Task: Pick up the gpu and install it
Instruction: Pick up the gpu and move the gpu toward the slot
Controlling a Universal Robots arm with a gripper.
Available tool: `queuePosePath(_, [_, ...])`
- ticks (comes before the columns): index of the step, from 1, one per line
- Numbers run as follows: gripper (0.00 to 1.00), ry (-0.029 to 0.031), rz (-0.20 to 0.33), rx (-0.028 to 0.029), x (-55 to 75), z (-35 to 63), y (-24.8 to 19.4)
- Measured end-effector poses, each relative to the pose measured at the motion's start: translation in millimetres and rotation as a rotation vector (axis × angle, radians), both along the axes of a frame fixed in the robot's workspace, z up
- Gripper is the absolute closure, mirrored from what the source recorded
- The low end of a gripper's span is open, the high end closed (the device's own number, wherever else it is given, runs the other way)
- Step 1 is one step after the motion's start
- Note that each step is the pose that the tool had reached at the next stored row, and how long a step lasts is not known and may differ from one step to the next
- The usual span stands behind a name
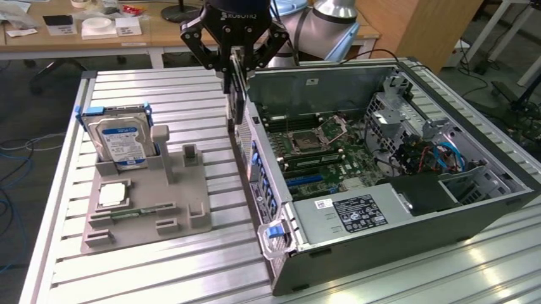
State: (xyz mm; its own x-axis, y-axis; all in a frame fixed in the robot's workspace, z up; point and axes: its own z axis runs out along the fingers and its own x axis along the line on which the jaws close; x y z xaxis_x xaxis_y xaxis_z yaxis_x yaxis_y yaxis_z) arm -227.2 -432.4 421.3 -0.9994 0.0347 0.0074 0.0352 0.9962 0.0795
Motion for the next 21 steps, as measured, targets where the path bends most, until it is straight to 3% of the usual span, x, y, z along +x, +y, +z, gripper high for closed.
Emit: queuePosePath(21, [0.72,0.0,0.009,0.0001,7.4,-2.7,0.0])
